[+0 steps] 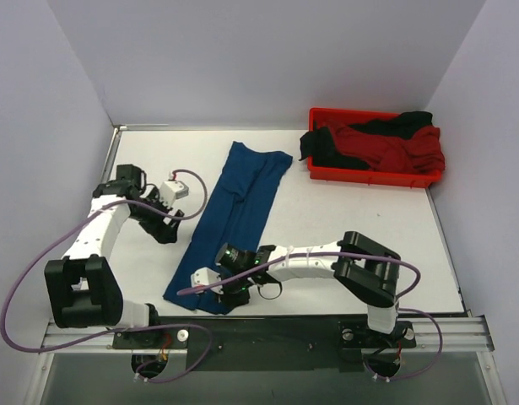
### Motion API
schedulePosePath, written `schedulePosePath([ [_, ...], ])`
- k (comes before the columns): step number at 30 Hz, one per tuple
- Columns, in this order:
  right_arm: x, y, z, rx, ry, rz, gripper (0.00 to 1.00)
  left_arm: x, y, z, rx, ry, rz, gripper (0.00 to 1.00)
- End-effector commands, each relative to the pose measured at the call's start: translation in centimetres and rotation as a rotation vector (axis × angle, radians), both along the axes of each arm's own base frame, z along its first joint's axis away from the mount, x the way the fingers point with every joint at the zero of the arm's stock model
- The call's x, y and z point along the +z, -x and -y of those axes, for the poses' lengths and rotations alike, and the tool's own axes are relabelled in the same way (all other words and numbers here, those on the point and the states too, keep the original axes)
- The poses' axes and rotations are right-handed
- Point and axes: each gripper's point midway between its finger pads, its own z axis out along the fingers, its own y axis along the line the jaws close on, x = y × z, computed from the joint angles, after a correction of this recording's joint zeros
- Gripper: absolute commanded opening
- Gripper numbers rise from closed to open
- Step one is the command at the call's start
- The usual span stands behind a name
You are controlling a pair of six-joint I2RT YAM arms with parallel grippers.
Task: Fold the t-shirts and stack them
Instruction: Rotate the tshirt 90 degrees, then grab the bottom of the folded rectangular tshirt with both arms
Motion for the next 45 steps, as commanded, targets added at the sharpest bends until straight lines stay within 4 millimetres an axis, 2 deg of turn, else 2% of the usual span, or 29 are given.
schedulePosePath([
  [1, -2.2, 1.6, 7.2, -0.087, 0.201, -0.049, 0.02, 3.2, 1.6, 7.9, -0.258, 0.188, 0.032, 0.89],
  [4, -1.4, 1.9, 9.3, -0.145, 0.204, -0.062, 0.25, 4.1, 3.5, 11.3, -0.421, 0.25, 0.055, 0.89],
  [5, -0.5, 1.9, 9.1, -0.151, 0.176, -0.058, 0.37, 4.7, 4.7, 11.8, -0.487, 0.281, 0.069, 0.89],
  [6, -0.2, 2.1, 9.3, -0.165, 0.17, -0.068, 0.41, 5.4, 5.4, 12.0, -0.533, 0.291, 0.106, 0.89],
  [7, 0.8, 2.3, 8.9, -0.164, 0.128, -0.065, 0.49, 5.5, 6.4, 11.8, -0.598, 0.287, 0.122, 0.89],
  [8, 1.2, 2.8, 8.8, -0.174, 0.112, -0.085, 0.51, 6.0, 7.3, 11.5, -0.633, 0.268, 0.156, 0.89],
  [10, 3.4, 4.0, 6.7, -0.16, -0.035, -0.108, 0.56, 5.9, 8.8, 10.0, -0.817, 0.177, 0.222, 0.89],
  [11, 4.7, 4.5, 6.2, -0.153, -0.092, -0.112, 0.59, 5.5, 10.6, 8.9, -0.833, 0.163, 0.147, 0.89],
  [12, 4.9, 5.2, 5.8, -0.149, -0.134, -0.118, 0.6, 5.2, 11.2, 8.4, -0.914, 0.167, 0.12, 0.88],
  [13, 6.0, 5.3, 5.4, -0.15, -0.186, -0.106, 0.61, 5.2, 13.3, 7.7, -0.906, 0.212, 0.019, 0.88],
  [14, 5.8, 5.9, 5.3, -0.15, -0.218, -0.112, 0.61, 4.5, 13.5, 7.5, -0.892, 0.218, -0.028, 0.87],
  [15, 6.8, 5.9, 5.0, -0.15, -0.271, -0.107, 0.61, 4.0, 13.6, 7.2, -0.907, 0.209, -0.041, 0.86],
  [17, 6.8, 5.8, 5.1, -0.164, -0.328, -0.091, 0.62, 3.0, 14.1, 7.1, -1.058, 0.174, 0.008, 0.85],
  [19, 6.1, 5.2, 5.6, -0.185, -0.328, -0.047, 0.63, 1.7, 14.4, 7.4, -1.207, 0.133, 0.097, 0.85],
  [20, 5.5, 4.9, 6.0, -0.185, -0.315, -0.024, 0.63, 0.9, 14.1, 7.7, -1.217, 0.114, 0.132, 0.85],
  [22, 4.7, 4.6, 6.5, -0.174, -0.269, 0.009, 0.63, -0.1, 14.5, 8.1, -1.251, 0.099, 0.128, 0.85],
  [23, 4.8, 4.4, 6.3, -0.156, -0.26, 0.032, 0.63, -0.9, 15.2, 7.8, -1.283, 0.081, 0.1, 0.85],
  [24, 4.1, 4.7, 7.0, -0.139, -0.214, 0.036, 0.63, -1.2, 15.4, 7.3, -1.322, 0.039, 0.11, 0.84],
  [25, 4.6, 4.8, 6.7, -0.108, -0.22, 0.043, 0.63, -2.0, 16.3, 7.1, -1.364, 0.028, 0.087, 0.83],
  [27, 5.5, 5.4, 7.0, -0.076, -0.222, 0.029, 0.63, -1.8, 16.2, 7.0, -1.391, -0.02, 0.126, 0.81],
  [30, 8.4, 6.1, 7.1, -0.019, -0.326, 0.032, 0.65, -0.8, 16.8, 6.1, -1.481, -0.066, 0.1, 0.8],
  [32, 8.9, 5.9, 7.7, 0.01, -0.36, 0.068, 0.68, -0.3, 16.7, 5.9, -1.531, -0.09, 0.122, 0.8],
  [36, 8.1, 4.8, 9.2, 0.062, -0.328, 0.101, 0.69, 0.4, 16.9, 7.8, -1.569, -0.06, 0.242, 0.79],
  [37, 7.6, 4.5, 10.1, 0.07, -0.285, 0.086, 0.69, 0.5, 17.0, 8.1, -1.569, -0.055, 0.261, 0.73],
  [38, 8.1, 4.8, 10.0, 0.126, -0.293, 0.079, 0.69, 0.5, 17.6, 8.8, -1.574, -0.016, 0.272, 0.68],
  [39, 7.2, 4.5, 11.5, 0.109, -0.221, 0.047, 0.69, 0.7, 18.1, 9.6, -1.538, 0.04, 0.262, 0.65],
  [43, 7.8, 3.3, 12.4, 0.076, -0.189, 0.014, 0.68, 0.9, 20.1, 11.1, -1.427, 0.182, 0.224, 0.69],
  [44, 8.2, 2.4, 12.4, 0.078, -0.198, 0.049, 0.68, 0.3, 20.2, 11.2, -1.384, 0.188, 0.225, 0.7],
  [45, 8.5, 2.2, 12.7, 0.082, -0.194, 0.061, 0.68, 0.8, 19.6, 11.7, -1.316, 0.178, 0.301, 0.72],
])
